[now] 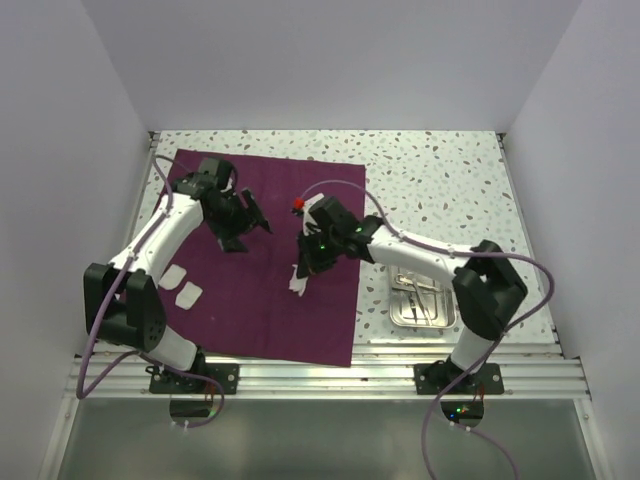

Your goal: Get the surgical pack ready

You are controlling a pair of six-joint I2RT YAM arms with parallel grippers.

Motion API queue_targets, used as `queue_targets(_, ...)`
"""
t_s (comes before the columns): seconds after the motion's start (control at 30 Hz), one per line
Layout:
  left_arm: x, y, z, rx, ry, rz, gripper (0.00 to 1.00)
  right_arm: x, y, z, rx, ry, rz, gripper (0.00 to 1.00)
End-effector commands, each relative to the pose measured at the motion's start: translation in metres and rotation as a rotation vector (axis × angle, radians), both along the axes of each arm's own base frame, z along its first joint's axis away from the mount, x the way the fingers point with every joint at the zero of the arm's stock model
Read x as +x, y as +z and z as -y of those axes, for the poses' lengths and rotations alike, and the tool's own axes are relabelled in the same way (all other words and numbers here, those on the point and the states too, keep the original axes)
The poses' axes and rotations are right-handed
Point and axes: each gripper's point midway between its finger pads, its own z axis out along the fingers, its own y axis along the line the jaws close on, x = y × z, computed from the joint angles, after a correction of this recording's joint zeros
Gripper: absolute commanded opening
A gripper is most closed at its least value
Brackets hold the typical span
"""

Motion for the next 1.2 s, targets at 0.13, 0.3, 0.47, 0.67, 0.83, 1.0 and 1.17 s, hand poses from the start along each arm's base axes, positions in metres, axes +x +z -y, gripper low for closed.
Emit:
queue_targets(0.13,0.007,0.025,-0.039,0.206,-0.101,0.213,0.77,0.056,0.053,0.161,-0.048,-0.354,0.048,0.0)
queue_targets(0.3,-0.003,0.01,-0.025,0.121,-0.136,0.226,0.75,0.067,0.056,0.243,-0.04,-0.547,0.065,0.0)
queue_targets(0.47,0.003,0.006,-0.023,0.121,-0.161,0.209,0.72,0.073,0.033,0.277,-0.03,-0.694,0.037,0.0)
queue_targets(0.67,0.006,0.008,-0.027,0.153,-0.204,0.221,0.73,0.083,0.01,0.281,0.098,-0.724,-0.032,0.0)
queue_targets(0.83,0.007,0.008,-0.027,0.16,-0.231,0.232,0.73,0.091,0.0,0.284,0.245,-0.758,-0.049,0.0)
queue_targets(1.0,0.007,0.003,-0.026,0.148,-0.247,0.23,0.72,0.093,-0.016,0.289,0.226,-0.766,-0.088,0.0)
queue_targets(1.17,0.009,0.003,-0.024,0.137,-0.249,0.241,0.72,0.083,-0.039,0.305,0.085,-0.791,-0.139,0.0)
